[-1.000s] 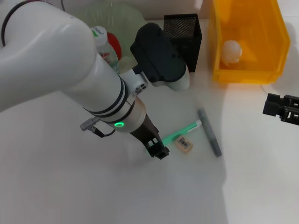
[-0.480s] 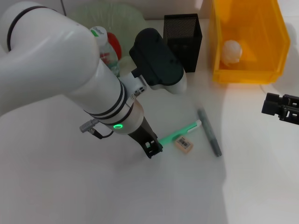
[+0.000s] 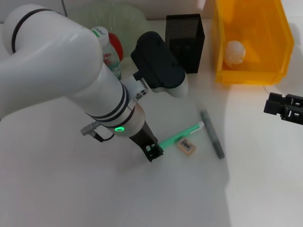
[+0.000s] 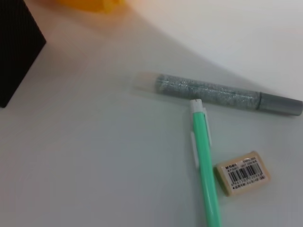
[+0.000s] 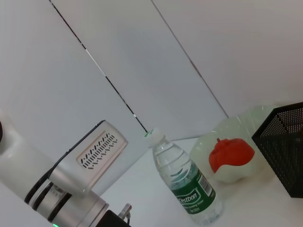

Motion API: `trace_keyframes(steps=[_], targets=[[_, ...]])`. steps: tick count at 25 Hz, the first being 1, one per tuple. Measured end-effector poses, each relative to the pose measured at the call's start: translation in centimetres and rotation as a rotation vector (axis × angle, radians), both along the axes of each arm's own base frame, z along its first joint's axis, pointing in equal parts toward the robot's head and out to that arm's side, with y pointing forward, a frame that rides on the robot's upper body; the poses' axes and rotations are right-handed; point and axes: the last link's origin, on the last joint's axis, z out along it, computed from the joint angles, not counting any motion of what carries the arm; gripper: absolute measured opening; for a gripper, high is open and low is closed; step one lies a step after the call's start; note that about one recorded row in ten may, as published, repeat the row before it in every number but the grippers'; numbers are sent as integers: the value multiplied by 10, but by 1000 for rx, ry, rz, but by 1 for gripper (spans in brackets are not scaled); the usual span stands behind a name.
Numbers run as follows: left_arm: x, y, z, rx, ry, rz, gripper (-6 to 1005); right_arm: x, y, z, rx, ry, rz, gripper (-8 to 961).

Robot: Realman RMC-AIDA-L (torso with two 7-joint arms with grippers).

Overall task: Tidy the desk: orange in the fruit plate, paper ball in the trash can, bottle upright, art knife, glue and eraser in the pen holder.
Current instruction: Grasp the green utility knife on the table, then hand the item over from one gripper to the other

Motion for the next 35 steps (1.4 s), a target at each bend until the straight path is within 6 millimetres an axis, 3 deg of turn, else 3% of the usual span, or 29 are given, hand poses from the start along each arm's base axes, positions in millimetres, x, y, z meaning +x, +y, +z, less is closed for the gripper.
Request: trace_keyframes(steps=[25,28,35], targets=[[3,-3,-8,11,-9,-36,231,4,-3,-3,10,2,-6,563],[4,-2,-8,13,-11,-40,96,6,-3,-2,18,5,-13,563],[15,-4,-3,31,-58,-77,94,7,-4,1,30,11,-21,563]])
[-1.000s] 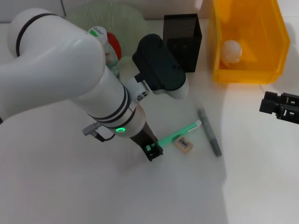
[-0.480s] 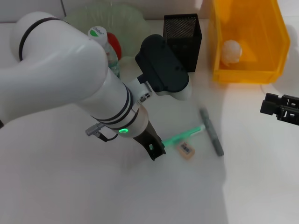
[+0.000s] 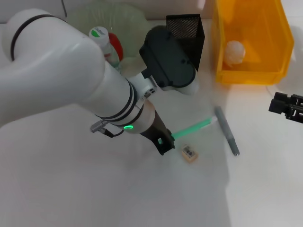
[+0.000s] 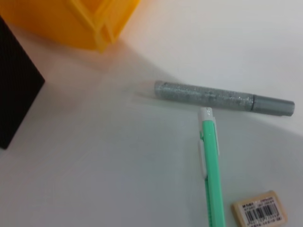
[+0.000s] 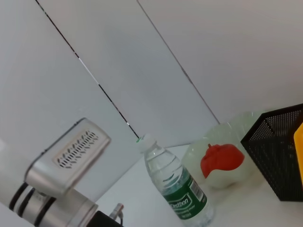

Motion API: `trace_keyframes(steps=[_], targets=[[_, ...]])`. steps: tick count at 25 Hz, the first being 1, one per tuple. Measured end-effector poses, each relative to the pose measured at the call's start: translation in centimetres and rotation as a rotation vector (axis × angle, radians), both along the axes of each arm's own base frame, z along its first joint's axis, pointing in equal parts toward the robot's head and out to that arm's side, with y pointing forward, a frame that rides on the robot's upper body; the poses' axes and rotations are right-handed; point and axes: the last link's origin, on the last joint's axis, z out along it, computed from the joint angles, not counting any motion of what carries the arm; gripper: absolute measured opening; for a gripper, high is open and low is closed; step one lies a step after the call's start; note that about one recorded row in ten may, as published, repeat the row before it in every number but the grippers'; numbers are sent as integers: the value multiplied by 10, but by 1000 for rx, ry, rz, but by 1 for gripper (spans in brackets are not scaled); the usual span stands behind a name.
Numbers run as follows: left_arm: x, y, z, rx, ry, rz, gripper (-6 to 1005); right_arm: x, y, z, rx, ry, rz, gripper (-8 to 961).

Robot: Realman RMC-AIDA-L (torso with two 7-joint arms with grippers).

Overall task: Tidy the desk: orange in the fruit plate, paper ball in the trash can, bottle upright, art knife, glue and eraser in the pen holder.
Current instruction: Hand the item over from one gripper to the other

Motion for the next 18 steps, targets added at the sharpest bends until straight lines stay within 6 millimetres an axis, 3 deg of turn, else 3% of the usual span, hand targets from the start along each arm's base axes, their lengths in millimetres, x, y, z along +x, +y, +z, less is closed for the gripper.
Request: trace_keyframes(steps=[3,6,9,11,12,14,18], targets=[[4,1,6,24,-22,-15,99,2,-2,5,26,10,-7,563],[11,10,35,83,-97,-56,104,5,-8,23,103,22,28,563],[10,13,49,80,-134,-69,109,6,-13,36,136,21,62,563],[10,17,67,50,-205,-70,112,7,-23,56,164,14,120,563],[10,17,67,50,-205,-70,113,7,-23,56,164,14,120,563],[6,17,90,-63,-316,-100,117,5,-29,68,176,1,165,563],[4,13,98,-140,-364,-137,123,-3,-38,82,149,-65,266,563]])
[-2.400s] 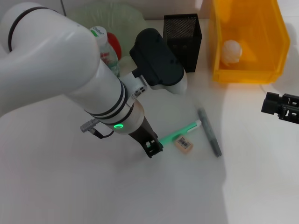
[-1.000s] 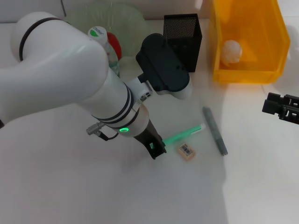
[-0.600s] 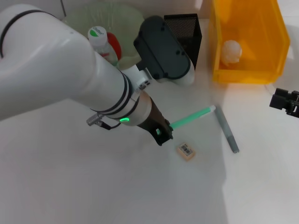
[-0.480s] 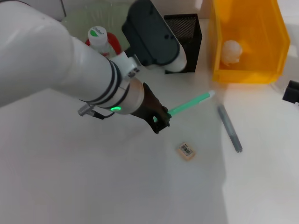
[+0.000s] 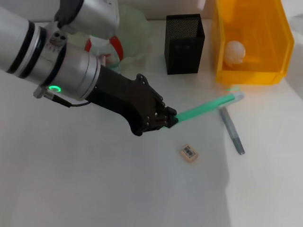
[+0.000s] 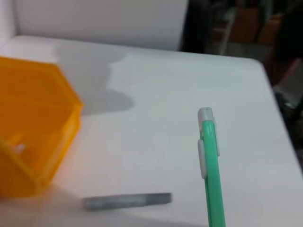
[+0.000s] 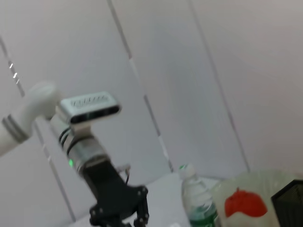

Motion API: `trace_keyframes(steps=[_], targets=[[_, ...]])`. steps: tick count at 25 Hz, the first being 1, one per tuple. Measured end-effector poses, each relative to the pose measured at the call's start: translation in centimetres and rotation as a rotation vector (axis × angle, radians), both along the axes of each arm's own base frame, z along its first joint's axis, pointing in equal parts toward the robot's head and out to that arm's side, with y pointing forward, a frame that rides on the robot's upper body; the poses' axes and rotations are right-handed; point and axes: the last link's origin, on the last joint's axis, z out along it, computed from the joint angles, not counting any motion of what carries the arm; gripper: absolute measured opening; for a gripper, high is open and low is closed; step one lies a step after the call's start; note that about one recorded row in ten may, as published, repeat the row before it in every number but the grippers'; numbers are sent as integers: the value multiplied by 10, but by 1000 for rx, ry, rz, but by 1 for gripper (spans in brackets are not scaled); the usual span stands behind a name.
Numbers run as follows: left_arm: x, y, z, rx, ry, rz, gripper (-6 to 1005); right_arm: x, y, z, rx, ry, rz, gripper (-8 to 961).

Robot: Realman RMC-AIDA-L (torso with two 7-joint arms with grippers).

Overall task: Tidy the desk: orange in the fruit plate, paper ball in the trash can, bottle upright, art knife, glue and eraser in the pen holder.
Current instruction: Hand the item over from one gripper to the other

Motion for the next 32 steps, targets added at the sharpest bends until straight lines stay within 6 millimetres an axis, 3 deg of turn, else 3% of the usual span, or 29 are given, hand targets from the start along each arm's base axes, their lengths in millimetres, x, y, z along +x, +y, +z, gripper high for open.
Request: trace_keyframes(steps=[2,8,13,23,32], targets=[[0,-10,7,-149,-67,-99,126,-3,-1,1,-28,-38,23,563],[0,-18,-3,-215,-57,-232,136,-12,10,-15,-113,-71,75,562],[8,-15,-14,-233,-35,-256,144,-21,19,-44,-136,-122,169,562],[12,-1,-28,-253,6,-225,160,-29,30,-75,-137,-204,264,562],[15,2,-29,-249,5,-227,174,-35,41,-89,-145,-239,276,419]])
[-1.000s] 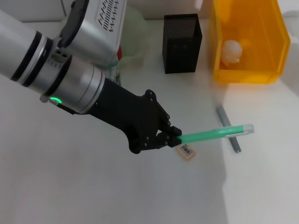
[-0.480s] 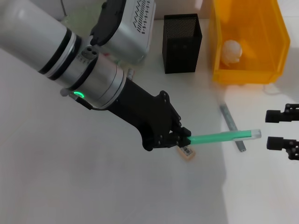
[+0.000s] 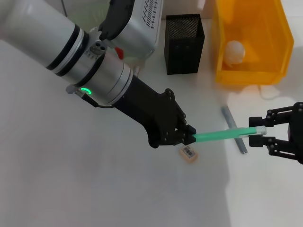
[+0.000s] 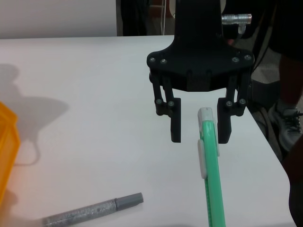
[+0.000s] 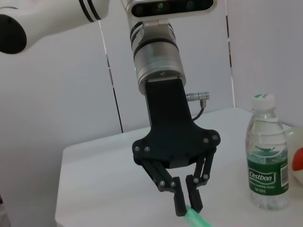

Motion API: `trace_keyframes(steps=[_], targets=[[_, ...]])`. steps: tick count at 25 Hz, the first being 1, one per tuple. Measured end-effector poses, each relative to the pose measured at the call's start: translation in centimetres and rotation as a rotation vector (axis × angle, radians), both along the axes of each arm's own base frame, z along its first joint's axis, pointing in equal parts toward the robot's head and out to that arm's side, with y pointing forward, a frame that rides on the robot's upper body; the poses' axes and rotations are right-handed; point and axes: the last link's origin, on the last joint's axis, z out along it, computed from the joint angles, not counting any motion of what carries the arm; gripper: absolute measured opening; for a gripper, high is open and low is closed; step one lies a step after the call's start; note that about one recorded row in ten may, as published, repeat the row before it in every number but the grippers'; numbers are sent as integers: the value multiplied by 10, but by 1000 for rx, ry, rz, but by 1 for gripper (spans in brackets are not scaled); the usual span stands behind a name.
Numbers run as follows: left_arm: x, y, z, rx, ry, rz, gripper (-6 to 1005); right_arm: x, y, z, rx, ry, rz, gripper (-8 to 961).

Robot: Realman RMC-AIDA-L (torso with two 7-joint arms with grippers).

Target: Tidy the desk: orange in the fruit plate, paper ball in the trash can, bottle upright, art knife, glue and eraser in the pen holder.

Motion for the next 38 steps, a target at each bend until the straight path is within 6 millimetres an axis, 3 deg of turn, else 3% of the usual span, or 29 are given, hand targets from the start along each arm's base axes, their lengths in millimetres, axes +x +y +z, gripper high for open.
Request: trace_keyframes(steps=[21,35,38], targets=[[-4,4,-5,8,-3,35,208,-5,8,-9,-15,3,19,152],[-9,11,1,50,-24,134,230,-1,4,-8,-11,7,4,151],[-12,12,5,60,-34,151,370,1,3,-9,-9,6,-3,151]])
